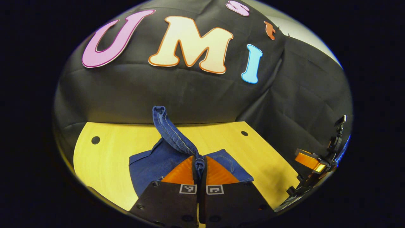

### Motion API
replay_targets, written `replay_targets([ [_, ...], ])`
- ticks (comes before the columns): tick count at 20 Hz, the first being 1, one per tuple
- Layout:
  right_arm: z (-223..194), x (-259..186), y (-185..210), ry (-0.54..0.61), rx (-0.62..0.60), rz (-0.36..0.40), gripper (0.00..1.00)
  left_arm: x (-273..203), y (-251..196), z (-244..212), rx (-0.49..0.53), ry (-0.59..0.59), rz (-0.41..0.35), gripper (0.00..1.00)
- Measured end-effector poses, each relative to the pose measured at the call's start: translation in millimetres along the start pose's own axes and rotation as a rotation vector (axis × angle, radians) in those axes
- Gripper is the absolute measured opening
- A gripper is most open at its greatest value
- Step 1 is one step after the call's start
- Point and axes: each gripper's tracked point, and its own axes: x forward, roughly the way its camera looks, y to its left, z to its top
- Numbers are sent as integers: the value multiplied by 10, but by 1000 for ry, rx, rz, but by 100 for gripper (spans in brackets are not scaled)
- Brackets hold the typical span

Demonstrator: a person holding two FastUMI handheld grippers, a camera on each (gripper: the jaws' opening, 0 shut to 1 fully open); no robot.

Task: Grasp the waist and the cuffs of the jeans and fold them to make the two legs overlap; first hold the waist and fold one-third of the jeans toward the cuffs, then hold the cuffs and fold the remaining one-third in the same direction to finish folding.

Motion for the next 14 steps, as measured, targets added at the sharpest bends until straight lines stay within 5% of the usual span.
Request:
replay_targets([
  [10,-360,-40,-276,80,-27,61,96,714,-450,-701,70,53,103,0],
  [11,-346,-50,-277,75,-35,70,96,753,-538,-719,58,41,92,6],
  [14,-274,-133,-189,41,-65,93,98,536,-734,-495,98,-85,125,100],
])
